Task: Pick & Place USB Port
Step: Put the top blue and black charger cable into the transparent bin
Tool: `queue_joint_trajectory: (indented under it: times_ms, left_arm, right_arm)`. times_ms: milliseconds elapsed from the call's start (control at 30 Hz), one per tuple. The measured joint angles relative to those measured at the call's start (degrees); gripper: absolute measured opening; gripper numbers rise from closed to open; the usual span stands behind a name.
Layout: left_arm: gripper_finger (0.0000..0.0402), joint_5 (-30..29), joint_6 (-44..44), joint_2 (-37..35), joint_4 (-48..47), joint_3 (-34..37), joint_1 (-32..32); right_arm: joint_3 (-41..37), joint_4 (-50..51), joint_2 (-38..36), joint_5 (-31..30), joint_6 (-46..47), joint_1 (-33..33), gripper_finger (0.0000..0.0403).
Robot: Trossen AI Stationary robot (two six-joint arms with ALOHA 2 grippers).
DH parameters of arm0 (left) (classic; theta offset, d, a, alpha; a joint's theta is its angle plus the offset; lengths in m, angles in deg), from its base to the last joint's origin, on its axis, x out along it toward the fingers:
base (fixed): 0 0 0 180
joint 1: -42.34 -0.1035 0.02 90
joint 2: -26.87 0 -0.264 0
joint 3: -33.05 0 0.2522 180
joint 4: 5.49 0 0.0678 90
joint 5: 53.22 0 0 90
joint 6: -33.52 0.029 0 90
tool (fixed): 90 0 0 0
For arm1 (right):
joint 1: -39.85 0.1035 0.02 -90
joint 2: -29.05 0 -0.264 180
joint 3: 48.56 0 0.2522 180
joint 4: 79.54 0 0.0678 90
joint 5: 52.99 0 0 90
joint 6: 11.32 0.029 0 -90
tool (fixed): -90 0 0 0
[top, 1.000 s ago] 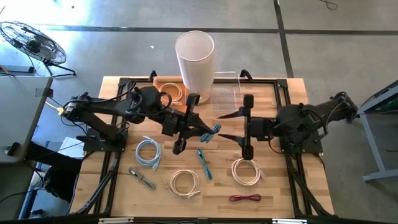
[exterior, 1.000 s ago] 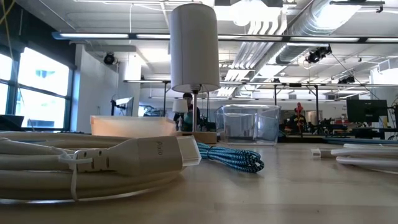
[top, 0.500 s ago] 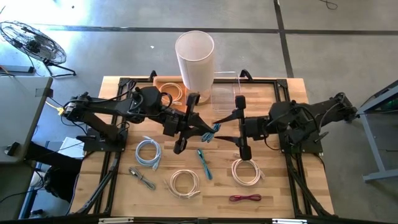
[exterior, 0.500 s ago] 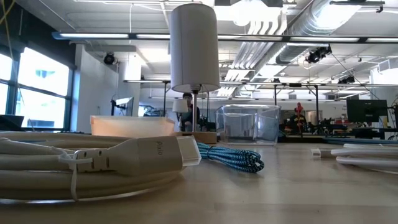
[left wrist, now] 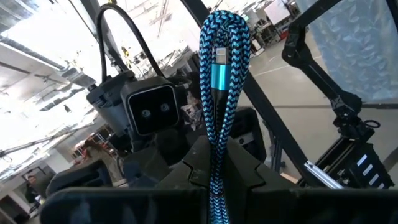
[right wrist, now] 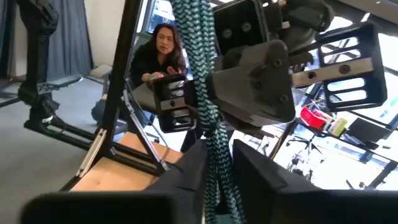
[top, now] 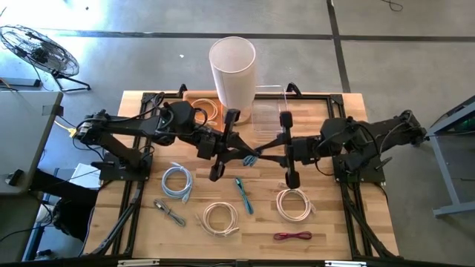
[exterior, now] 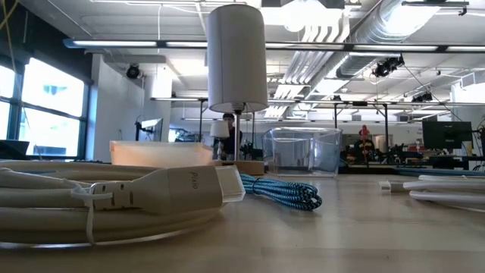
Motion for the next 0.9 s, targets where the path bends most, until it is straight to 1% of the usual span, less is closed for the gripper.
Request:
queue_joint_trajectory:
  times_ms: [33,100,200,267,333,433,500,600,800,833,900]
  left_arm:
    - [0.0010,0.00,-0.02,0.00,-0.01,0.00,0.00]
    - [0.0010,-0.04,-0.02,0.24,-0.09,-0.02,0.00]
    - [0.0010,0.01,0.07,0.52,-0.03,-0.04,-0.03]
    - [0.0011,0.02,0.07,0.52,-0.37,-0.04,-0.02]
    - [0.0024,-0.03,0.13,0.54,-0.81,-0.04,0.00]
    - [0.0055,-0.72,0.15,0.55,-1.21,-0.04,0.00]
    - [0.0075,-1.70,0.17,0.55,-1.36,-0.04,0.02]
    - [0.0098,-1.56,-0.30,0.55,-1.28,-0.02,0.02]
    - [0.0124,-1.20,-0.26,-0.19,-2.97,0.00,0.02]
    - [0.0127,-1.48,-0.24,-0.58,-3.39,0.00,0.02]
    - [0.0130,-3.44,-0.09,-2.03,-6.74,0.00,0.02]
  right_arm:
    - [0.00,-0.02,0.00,0.21,0.00,-0.20,0.0029]
    - [0.00,0.36,-0.02,0.48,-0.02,-0.52,0.0013]
    - [0.00,1.29,-0.11,-0.86,0.54,-0.50,0.0019]
    - [0.00,1.41,-0.11,-1.06,0.95,-0.52,0.0015]
    - [0.00,2.09,-0.11,-1.12,0.91,-0.50,0.0009]
    - [0.00,2.39,-0.06,-1.42,1.34,-0.55,0.0010]
    - [0.00,2.99,-0.04,-2.04,1.60,-0.59,0.0009]
    - [0.00,3.86,-0.02,-3.35,1.43,-0.59,0.0008]
    - [0.00,4.69,-0.31,-4.20,1.35,-0.28,0.0007]
    - [0.00,5.20,-0.53,-4.81,1.35,-0.05,0.0007]
    - [0.00,6.78,-1.21,-7.89,1.34,0.56,0.0007]
